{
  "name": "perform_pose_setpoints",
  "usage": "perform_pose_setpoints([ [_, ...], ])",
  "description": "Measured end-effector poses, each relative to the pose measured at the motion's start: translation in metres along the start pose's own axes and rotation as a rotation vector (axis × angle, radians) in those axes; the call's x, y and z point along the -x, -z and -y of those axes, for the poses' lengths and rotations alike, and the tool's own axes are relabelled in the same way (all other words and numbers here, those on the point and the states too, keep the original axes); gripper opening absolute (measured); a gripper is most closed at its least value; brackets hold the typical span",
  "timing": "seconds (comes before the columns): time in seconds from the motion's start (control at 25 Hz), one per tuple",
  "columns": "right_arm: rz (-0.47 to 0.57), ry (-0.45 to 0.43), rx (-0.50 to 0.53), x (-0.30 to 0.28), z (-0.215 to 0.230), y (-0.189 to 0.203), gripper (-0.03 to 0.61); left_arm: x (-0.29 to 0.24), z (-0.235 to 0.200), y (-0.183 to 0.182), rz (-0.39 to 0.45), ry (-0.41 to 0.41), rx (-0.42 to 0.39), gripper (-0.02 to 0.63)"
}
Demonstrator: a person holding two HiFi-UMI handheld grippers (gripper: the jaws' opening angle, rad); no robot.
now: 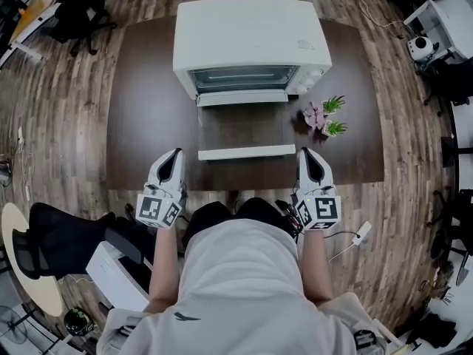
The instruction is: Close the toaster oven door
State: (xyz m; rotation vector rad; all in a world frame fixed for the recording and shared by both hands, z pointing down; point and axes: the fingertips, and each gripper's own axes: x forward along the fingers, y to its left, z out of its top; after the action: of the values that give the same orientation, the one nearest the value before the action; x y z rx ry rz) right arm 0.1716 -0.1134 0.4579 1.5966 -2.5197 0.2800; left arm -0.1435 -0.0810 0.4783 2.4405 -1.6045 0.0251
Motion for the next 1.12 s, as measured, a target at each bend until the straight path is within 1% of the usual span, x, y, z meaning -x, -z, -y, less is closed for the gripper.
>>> perform_pose_setpoints([
  [0.08, 0.005, -0.014, 0.01, -0.012, 0.009, -0.006, 0.002, -0.011, 0.001, -0.004, 0.0, -0.011, 0.001, 0.003],
  [0.2, 0.012, -0.007, 0.014, -0.026, 0.021, -0.012, 0.002, -0.025, -0.002, -0.005, -0.013, -0.014, 0.015, 0.003],
  [0.44, 0.0, 0.043, 0.006, -0.031, 0.03, -0.01, 0.002, -0.041, -0.011, -0.005, -0.043, 0.013, 0.013, 0.003],
  [0.56, -0.022, 0.076, 0.025, -0.035, 0.033, 0.001, 0.005, -0.047, -0.018, -0.005, -0.047, 0.033, 0.005, 0.003],
  [0.68, -0.097, 0.119, 0.075, -0.036, 0.04, 0.03, 0.012, -0.05, -0.023, -0.004, -0.048, 0.046, 0.005, 0.003],
  [0.76, -0.163, 0.119, 0.083, -0.038, 0.04, 0.056, 0.035, -0.052, -0.026, -0.004, -0.048, 0.048, 0.008, 0.003],
  [0.92, -0.286, 0.095, 0.06, -0.036, 0.036, 0.106, 0.08, -0.053, -0.029, -0.003, -0.049, 0.057, 0.004, 0.003],
  [1.12, -0.471, 0.065, -0.002, -0.032, 0.033, 0.168, 0.136, -0.052, -0.033, -0.001, -0.048, 0.051, 0.013, 0.003],
])
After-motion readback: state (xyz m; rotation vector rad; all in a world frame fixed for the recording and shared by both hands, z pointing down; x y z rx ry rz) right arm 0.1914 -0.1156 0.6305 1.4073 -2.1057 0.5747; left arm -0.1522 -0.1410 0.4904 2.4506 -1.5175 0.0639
